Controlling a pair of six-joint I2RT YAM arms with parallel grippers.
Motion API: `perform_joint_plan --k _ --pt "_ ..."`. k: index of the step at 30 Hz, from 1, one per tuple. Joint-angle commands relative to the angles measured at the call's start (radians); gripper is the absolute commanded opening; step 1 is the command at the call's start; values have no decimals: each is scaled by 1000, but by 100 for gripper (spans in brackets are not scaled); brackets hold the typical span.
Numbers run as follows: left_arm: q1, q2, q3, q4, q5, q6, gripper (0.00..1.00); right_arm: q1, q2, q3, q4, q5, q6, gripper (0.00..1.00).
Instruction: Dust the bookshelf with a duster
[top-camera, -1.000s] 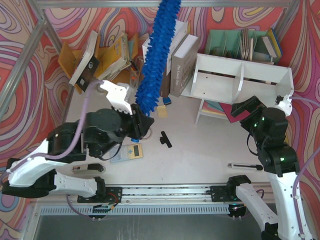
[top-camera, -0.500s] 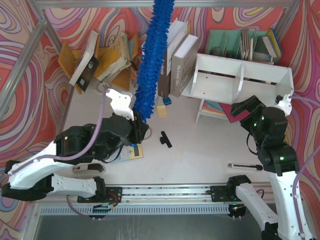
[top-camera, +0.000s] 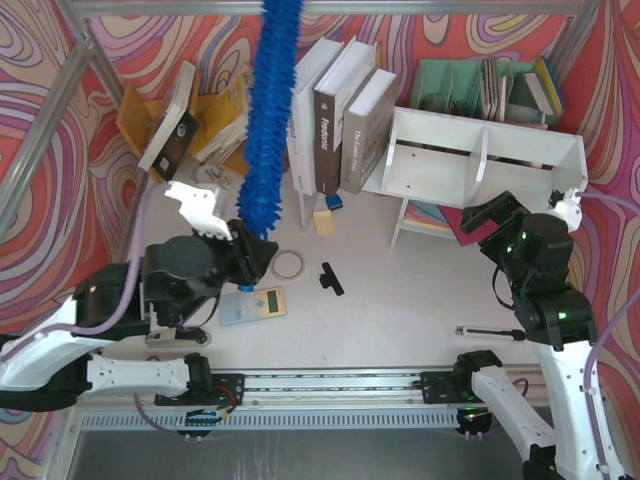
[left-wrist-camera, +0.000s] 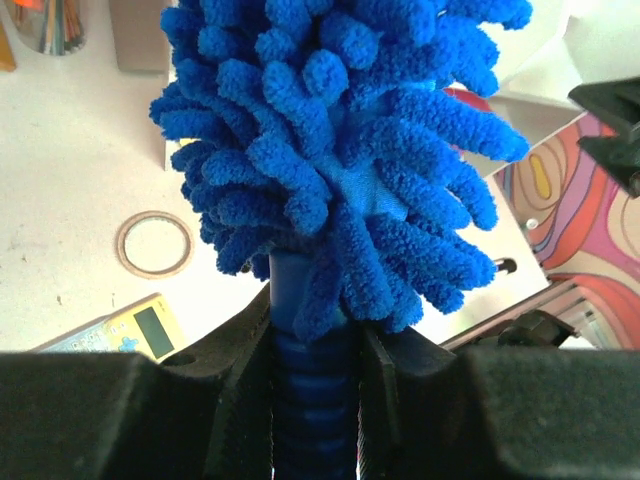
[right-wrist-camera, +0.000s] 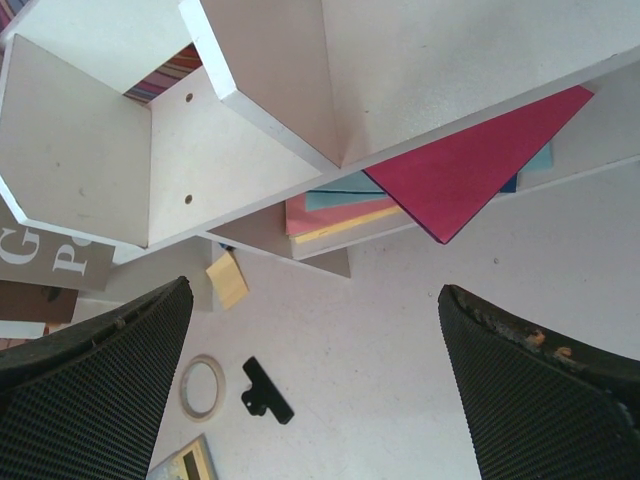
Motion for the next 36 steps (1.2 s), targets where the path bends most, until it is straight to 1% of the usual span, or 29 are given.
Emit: perform_joint_plan --k 1,6,9,13,18,21,24,28,31,36 --pt "6 -67 -16 99 -69 42 0 2 -10 -21 31 -2 2 99" --pt "6 -67 10 40 -83 42 0 1 -2 -26 39 -7 3 99" --pt "6 -55 15 -40 -118 -1 0 2 -3 -28 40 -8 8 99" --pt "7 -72 -47 -140 -147 -79 0 1 -9 -38 40 -6 9 99" --pt "16 -65 -133 -243 -127 -185 0 2 -10 -40 38 -7 6 99" --pt "17 -70 -187 -238 -107 -222 0 2 -8 -40 37 -13 6 99" --pt "20 -67 -223 -197 -81 -234 0 2 -12 -42 38 -14 8 99" --pt "25 -25 -259 -157 -33 -243 0 2 -15 -43 38 -13 10 99" --pt "45 0 -304 -106 18 -250 0 1 -15 -43 37 -12 7 99" --pt "94 13 -365 -108 55 -283 0 1 -20 -51 36 -13 4 99"
